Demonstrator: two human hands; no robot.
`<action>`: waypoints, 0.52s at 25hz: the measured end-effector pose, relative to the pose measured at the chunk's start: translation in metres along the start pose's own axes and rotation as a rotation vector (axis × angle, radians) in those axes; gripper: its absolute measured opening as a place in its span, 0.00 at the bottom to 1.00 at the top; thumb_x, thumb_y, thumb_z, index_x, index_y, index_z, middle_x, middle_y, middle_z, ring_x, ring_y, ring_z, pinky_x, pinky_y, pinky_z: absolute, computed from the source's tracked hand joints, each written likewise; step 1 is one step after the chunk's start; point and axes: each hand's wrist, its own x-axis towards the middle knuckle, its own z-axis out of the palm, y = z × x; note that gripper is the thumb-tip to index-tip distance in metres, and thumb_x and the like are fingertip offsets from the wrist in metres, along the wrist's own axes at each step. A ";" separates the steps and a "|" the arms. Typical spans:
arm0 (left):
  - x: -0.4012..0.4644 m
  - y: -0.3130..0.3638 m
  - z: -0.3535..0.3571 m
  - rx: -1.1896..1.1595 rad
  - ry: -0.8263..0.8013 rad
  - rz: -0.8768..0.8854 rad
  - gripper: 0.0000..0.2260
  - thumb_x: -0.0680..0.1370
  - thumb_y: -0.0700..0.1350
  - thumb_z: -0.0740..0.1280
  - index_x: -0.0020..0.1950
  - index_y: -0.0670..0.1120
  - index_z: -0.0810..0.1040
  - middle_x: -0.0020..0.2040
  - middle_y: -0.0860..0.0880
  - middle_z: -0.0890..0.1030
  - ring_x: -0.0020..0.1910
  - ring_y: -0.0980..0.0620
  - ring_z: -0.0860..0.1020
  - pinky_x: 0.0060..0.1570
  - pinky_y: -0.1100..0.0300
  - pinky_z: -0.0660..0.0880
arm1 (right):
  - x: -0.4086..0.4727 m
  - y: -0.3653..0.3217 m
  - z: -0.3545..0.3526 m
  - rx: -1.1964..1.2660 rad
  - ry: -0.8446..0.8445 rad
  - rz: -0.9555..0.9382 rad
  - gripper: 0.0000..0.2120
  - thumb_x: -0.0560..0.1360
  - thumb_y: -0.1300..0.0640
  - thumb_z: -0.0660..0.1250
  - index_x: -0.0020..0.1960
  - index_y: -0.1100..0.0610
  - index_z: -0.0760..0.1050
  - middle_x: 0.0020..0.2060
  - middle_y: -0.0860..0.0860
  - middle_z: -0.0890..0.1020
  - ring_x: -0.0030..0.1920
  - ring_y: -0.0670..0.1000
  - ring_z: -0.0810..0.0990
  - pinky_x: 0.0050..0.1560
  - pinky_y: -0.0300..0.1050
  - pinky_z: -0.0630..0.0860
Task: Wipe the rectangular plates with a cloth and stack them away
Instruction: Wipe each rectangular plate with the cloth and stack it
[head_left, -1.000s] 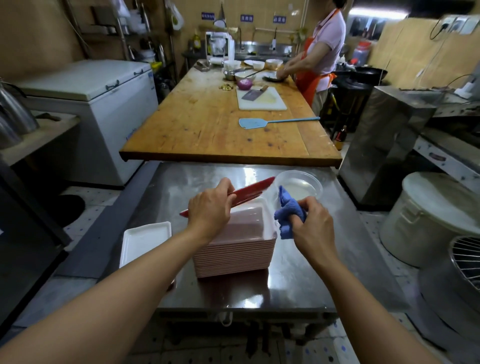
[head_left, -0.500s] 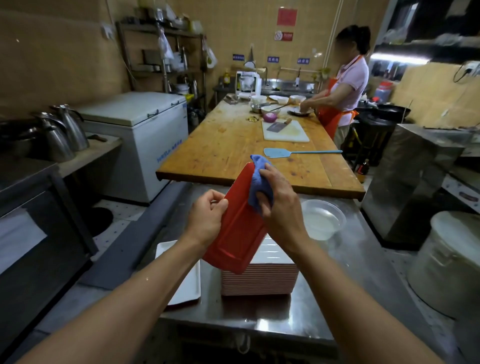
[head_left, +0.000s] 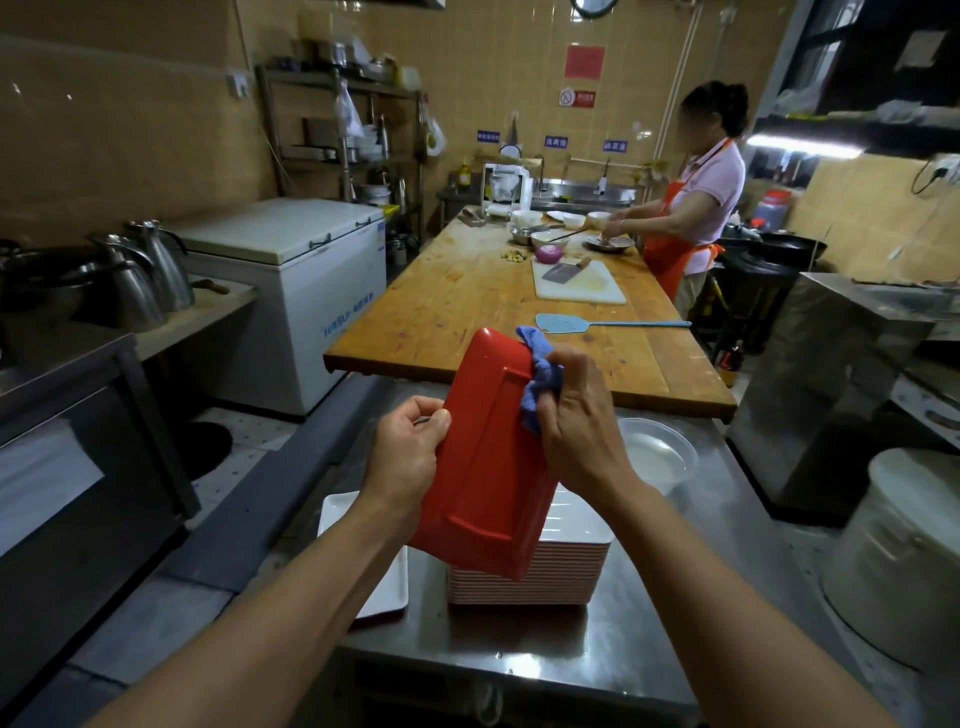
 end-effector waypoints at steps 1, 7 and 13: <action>0.000 0.000 0.001 -0.031 0.000 -0.007 0.08 0.79 0.39 0.61 0.43 0.46 0.76 0.31 0.49 0.80 0.30 0.52 0.79 0.37 0.53 0.78 | -0.002 0.000 -0.004 0.010 0.042 0.025 0.10 0.71 0.75 0.56 0.50 0.67 0.67 0.37 0.44 0.70 0.41 0.36 0.75 0.38 0.27 0.71; -0.003 0.004 0.012 -0.212 0.039 -0.077 0.08 0.80 0.38 0.60 0.44 0.44 0.76 0.35 0.45 0.80 0.32 0.51 0.79 0.36 0.53 0.79 | -0.005 0.003 -0.012 0.017 0.010 0.316 0.09 0.79 0.62 0.57 0.55 0.54 0.59 0.57 0.58 0.68 0.51 0.56 0.75 0.48 0.52 0.75; 0.016 0.014 0.023 -0.326 0.129 -0.042 0.07 0.80 0.41 0.61 0.44 0.47 0.76 0.38 0.48 0.81 0.35 0.51 0.81 0.35 0.55 0.78 | -0.034 -0.003 0.001 0.015 0.010 0.395 0.13 0.77 0.61 0.60 0.55 0.53 0.56 0.53 0.56 0.72 0.49 0.52 0.75 0.43 0.36 0.66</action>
